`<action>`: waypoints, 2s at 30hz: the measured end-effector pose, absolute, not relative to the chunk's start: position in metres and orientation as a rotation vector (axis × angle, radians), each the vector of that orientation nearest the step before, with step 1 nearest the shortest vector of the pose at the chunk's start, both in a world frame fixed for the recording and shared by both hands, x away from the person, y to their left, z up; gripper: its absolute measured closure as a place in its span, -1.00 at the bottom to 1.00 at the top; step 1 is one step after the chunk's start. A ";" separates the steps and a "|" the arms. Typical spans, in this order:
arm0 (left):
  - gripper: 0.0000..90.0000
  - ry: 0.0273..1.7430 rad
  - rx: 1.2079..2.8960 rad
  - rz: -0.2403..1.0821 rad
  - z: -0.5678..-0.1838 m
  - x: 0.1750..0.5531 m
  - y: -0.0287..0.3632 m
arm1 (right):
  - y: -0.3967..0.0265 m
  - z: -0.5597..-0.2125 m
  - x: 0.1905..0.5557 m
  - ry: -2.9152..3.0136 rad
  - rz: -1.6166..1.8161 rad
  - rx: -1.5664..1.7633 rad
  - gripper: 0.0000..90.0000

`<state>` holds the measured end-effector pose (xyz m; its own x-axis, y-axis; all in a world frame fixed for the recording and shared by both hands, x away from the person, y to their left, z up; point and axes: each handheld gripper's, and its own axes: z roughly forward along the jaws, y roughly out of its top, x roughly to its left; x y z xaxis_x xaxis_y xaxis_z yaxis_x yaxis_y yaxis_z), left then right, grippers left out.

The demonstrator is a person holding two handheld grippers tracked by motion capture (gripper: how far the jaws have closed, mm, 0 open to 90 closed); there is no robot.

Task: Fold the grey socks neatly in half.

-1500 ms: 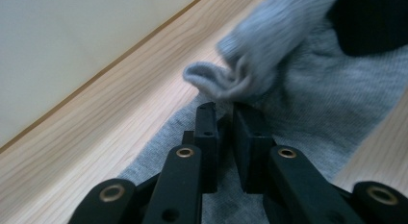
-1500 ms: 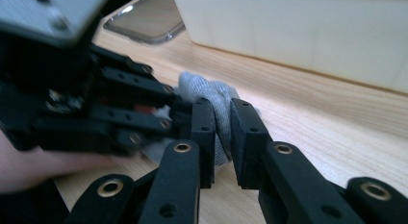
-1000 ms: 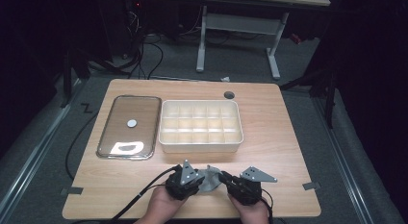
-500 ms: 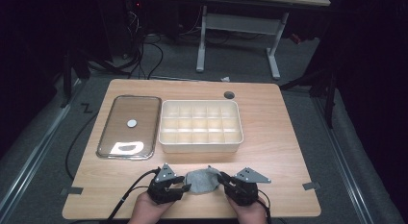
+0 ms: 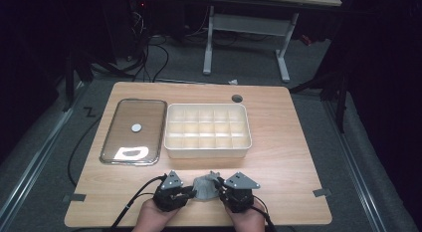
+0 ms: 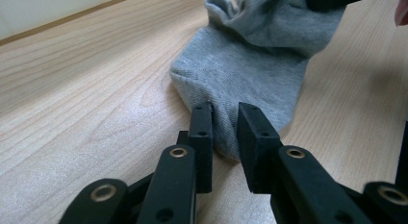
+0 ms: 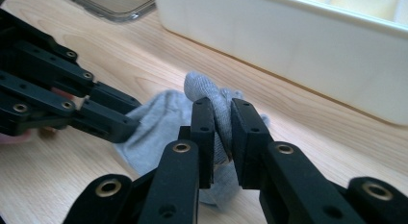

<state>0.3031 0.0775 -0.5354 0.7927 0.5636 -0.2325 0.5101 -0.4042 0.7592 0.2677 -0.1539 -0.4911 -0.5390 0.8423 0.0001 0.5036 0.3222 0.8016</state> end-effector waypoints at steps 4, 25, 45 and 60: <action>0.68 0.792 2.078 0.078 -0.535 0.303 0.077 | -0.139 -0.488 0.268 2.199 1.064 1.151 0.81; 0.75 0.706 2.148 0.122 -0.534 0.302 0.089 | -0.119 -0.496 0.264 2.247 0.968 1.073 0.80; 0.68 0.695 2.137 0.115 -0.535 0.301 0.088 | -0.114 -0.491 0.251 2.318 1.042 1.010 0.57; 0.64 0.695 2.138 0.118 -0.535 0.300 0.088 | -0.120 -0.511 0.266 2.267 0.975 1.091 0.97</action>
